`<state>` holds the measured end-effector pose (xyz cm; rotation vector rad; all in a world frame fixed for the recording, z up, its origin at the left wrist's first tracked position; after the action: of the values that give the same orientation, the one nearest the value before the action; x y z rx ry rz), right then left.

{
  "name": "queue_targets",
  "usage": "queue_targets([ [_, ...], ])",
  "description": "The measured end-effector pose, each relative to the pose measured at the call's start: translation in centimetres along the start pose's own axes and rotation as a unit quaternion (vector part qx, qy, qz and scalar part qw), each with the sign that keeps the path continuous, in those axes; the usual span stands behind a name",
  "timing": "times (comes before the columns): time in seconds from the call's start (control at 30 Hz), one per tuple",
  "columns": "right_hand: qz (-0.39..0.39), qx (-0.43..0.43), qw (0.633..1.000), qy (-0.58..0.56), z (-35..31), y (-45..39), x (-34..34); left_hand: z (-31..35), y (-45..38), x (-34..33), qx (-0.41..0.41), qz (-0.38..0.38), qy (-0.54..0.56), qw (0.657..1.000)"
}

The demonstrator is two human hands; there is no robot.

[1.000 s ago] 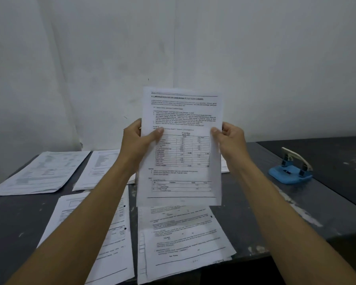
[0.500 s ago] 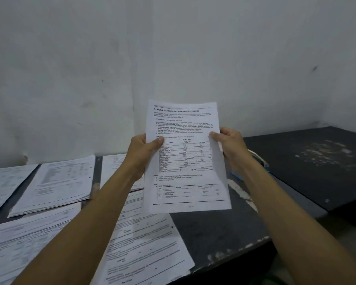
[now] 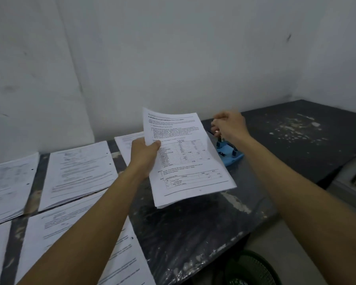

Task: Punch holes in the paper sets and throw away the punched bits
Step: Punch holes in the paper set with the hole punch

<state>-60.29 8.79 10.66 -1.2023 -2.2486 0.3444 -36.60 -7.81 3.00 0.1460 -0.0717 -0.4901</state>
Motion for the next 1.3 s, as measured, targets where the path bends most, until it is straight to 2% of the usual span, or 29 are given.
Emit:
queue_targets([
  [0.1, 0.015, 0.040, 0.995, 0.096, 2.0, -1.9, 1.2, -2.2, -1.8, -2.2, 0.021, 0.004, 0.009, 1.000],
  [0.23, -0.019, 0.039, 0.987, 0.158, 5.6, -3.6, 0.8, -4.8, -3.7, -4.9, 0.048, 0.013, 0.022, 0.999],
  [0.4, -0.115, -0.005, 0.979, 0.166, 9.4, -4.4, -0.7, -6.9, -5.2, -7.7, 0.086, 0.034, 0.036, 0.995],
  [0.53, -0.209, -0.046, 0.957, 0.198, 11.4, -4.1, -2.1, -8.0, -5.8, -9.5, 0.111, 0.050, 0.044, 0.992],
  [0.77, -0.222, -0.097, 0.957, 0.160, 12.7, -4.1, -2.2, -8.8, -6.1, -11.9, 0.134, 0.069, 0.046, 0.988],
  [1.0, -0.242, -0.109, 0.951, 0.155, 13.2, -4.1, -2.4, -9.1, -5.5, -13.3, 0.147, 0.098, 0.048, 0.983],
  [1.3, -0.270, -0.117, 0.941, 0.166, 13.1, -4.0, -3.2, -9.9, -5.2, -14.1, 0.168, 0.100, 0.074, 0.978],
])
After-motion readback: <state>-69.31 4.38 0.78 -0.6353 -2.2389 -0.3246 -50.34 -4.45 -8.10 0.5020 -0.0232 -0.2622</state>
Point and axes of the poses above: each hand's wrist, its own y-axis away from the middle knuckle, its own x-axis out of the back of the hand, z = x × y, the point moved 8 cm from there along -y, towards the middle knuckle, and after that the axes turned 13 degrees about x, right-handed, at the moved point
